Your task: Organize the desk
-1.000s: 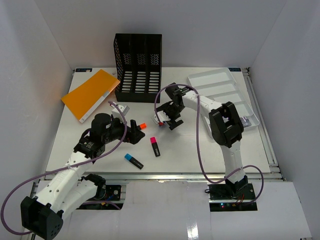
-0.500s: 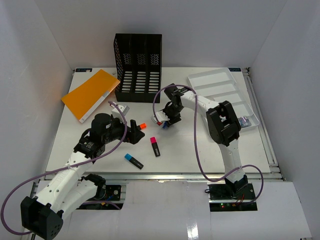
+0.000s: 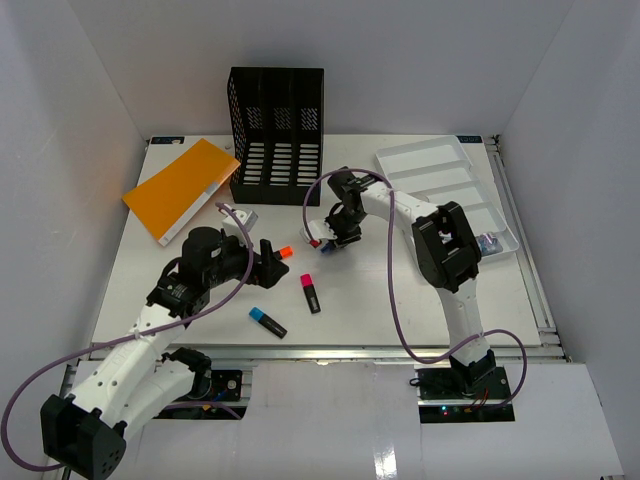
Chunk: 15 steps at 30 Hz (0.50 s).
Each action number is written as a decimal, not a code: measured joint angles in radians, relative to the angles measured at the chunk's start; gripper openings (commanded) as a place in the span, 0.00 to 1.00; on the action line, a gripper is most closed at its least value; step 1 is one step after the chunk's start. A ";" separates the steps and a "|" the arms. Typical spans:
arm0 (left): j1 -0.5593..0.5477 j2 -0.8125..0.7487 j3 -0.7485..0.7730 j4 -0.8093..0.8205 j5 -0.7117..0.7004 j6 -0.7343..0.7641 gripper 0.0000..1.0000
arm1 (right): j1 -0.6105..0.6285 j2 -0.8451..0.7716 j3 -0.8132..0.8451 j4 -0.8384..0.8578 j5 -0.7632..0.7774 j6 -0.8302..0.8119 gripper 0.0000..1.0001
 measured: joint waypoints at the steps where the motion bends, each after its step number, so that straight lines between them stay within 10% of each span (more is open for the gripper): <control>1: 0.000 -0.003 0.000 -0.001 -0.002 0.000 0.98 | 0.000 -0.001 -0.001 0.002 0.000 0.016 0.25; 15: 0.000 -0.037 0.000 -0.002 -0.008 0.000 0.98 | -0.033 -0.206 -0.089 0.015 -0.075 0.261 0.21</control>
